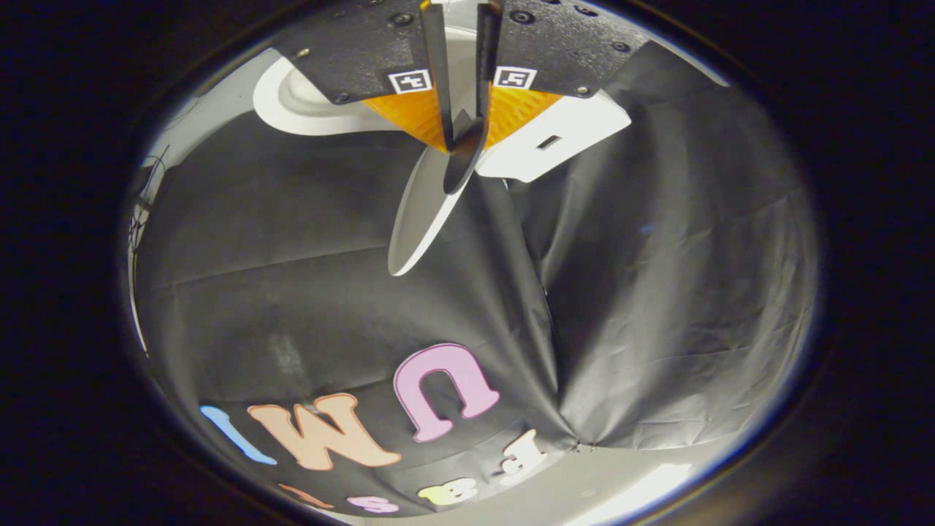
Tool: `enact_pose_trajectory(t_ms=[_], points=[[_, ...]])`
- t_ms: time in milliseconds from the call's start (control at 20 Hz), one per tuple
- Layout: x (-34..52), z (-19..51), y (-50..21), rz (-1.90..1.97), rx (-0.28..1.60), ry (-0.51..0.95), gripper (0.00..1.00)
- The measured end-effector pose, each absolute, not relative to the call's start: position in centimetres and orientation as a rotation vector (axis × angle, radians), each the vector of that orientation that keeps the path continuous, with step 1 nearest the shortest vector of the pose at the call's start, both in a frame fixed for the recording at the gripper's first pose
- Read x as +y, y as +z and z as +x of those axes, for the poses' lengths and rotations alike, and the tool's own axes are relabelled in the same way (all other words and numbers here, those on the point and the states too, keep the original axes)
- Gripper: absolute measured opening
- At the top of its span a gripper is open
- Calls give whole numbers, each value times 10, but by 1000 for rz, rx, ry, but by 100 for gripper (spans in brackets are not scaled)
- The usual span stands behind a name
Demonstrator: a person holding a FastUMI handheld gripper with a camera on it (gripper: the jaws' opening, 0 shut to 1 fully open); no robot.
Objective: Open the toilet lid.
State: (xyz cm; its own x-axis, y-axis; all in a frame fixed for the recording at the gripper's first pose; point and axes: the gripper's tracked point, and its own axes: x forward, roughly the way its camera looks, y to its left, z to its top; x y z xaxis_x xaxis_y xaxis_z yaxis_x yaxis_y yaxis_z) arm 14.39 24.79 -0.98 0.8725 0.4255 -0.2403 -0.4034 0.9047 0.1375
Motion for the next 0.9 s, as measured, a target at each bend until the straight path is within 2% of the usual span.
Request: enact_pose_trajectory(t_ms=[400, 900], points=[[322, 146, 5, 22, 245, 430, 16], [400, 152, 5, -37, 273, 545, 18]])
